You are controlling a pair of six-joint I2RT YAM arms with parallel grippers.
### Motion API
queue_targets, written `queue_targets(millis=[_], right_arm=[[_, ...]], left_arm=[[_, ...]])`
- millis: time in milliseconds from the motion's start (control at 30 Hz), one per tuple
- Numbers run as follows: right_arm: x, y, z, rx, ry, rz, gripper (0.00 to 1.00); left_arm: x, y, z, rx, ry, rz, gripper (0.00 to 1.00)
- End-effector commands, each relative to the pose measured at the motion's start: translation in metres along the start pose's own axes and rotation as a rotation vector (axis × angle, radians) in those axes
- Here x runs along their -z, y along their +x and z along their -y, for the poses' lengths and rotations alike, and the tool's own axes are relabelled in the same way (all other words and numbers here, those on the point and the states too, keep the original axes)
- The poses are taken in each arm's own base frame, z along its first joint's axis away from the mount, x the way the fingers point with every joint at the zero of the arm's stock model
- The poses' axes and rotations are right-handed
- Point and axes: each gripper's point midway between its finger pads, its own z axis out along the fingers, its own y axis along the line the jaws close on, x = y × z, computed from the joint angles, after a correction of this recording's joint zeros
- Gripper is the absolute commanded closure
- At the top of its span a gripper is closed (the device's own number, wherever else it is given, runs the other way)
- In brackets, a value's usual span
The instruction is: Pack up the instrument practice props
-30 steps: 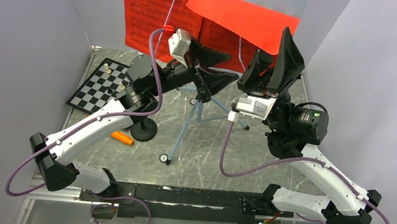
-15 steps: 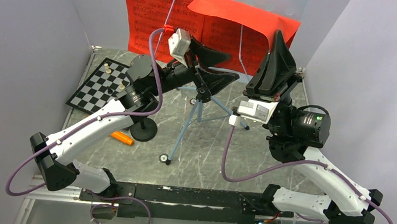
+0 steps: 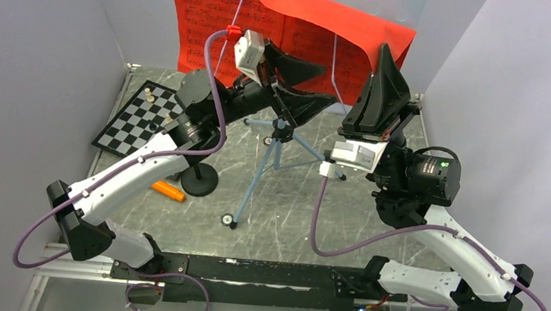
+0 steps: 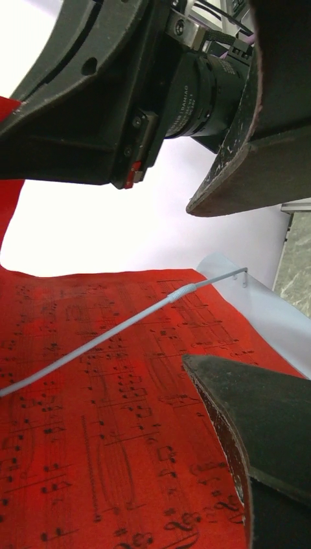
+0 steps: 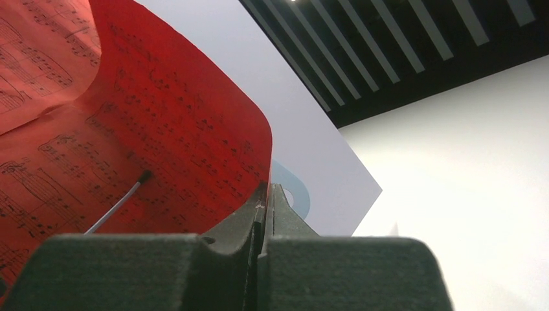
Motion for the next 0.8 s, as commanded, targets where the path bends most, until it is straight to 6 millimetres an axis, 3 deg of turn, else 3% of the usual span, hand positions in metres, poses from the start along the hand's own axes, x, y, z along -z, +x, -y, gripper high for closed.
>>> queue_targets(millis=[0, 400, 767], right_arm=[[0.000, 0.002, 0.032, -0.035, 0.064, -0.013, 1.00], [-0.003, -0.002, 0.026, -0.035, 0.046, -0.009, 1.00], [-0.003, -0.005, 0.024, -0.047, 0.037, -0.005, 1.00]], left_arm=[[-0.010, -0.030, 0.016, -0.012, 0.055, 0.069, 0.19], [-0.026, -0.027, 0.005, -0.047, 0.001, 0.047, 0.35], [-0.028, -0.022, 0.000, -0.071, -0.014, 0.038, 0.70]])
